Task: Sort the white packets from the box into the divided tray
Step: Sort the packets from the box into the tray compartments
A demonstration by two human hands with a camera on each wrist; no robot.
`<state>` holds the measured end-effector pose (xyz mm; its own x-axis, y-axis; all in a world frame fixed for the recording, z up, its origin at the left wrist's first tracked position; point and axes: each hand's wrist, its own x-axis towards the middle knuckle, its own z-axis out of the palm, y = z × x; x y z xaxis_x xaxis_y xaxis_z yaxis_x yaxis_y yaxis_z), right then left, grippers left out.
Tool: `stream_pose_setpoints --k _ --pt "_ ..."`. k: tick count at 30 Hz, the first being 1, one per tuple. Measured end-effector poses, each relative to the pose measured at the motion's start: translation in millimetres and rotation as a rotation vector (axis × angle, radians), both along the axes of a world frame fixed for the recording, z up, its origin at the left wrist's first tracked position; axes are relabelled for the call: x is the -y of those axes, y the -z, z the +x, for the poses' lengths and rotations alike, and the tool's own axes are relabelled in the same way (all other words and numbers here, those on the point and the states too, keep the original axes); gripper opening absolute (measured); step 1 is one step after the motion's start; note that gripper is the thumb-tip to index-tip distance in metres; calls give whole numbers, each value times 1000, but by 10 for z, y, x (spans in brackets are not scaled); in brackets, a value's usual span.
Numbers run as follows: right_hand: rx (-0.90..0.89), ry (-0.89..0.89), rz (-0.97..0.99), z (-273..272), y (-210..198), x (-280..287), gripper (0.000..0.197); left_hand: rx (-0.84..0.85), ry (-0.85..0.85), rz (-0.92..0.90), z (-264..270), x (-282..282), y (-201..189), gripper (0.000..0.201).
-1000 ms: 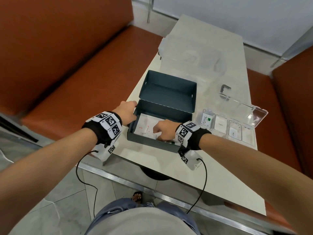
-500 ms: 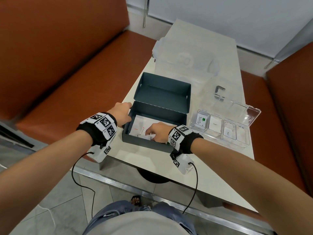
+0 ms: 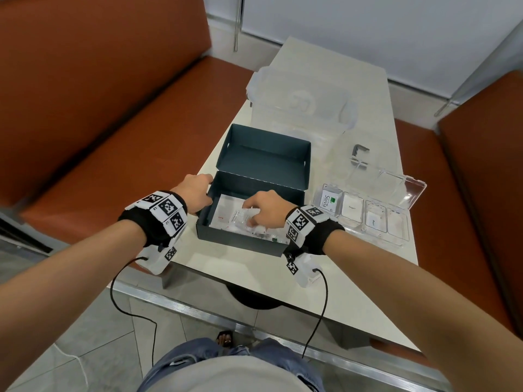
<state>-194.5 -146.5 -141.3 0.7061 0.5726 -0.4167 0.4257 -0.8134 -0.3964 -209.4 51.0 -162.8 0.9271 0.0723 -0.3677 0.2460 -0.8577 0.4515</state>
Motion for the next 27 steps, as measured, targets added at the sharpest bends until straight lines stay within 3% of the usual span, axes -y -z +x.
stream_pose_setpoints --k 7,10,12,14,16,20,23,27 --pt "114 122 275 67 -391 208 16 -48 -14 -15 3 -2 -89 54" --pt "99 298 511 68 -573 371 22 153 12 49 25 51 -258 54" --pt "-27 461 746 47 -694 490 28 354 22 -4 52 141 -453 47" --pt "-172 591 962 16 -798 596 29 469 25 -161 77 294 -684 38" --pt "-270 663 1103 -12 -880 695 30 476 5 -409 93 512 -894 34" --pt "-356 691 1273 -64 -972 860 26 252 -24 -904 127 1064 -1124 46" --pt "-317 720 1297 -99 -984 962 22 15 -17 -1179 112 1473 -1152 46" --pt "-81 863 1138 -99 -945 1151 11 -147 -33 -1433 100 1888 -1124 32"
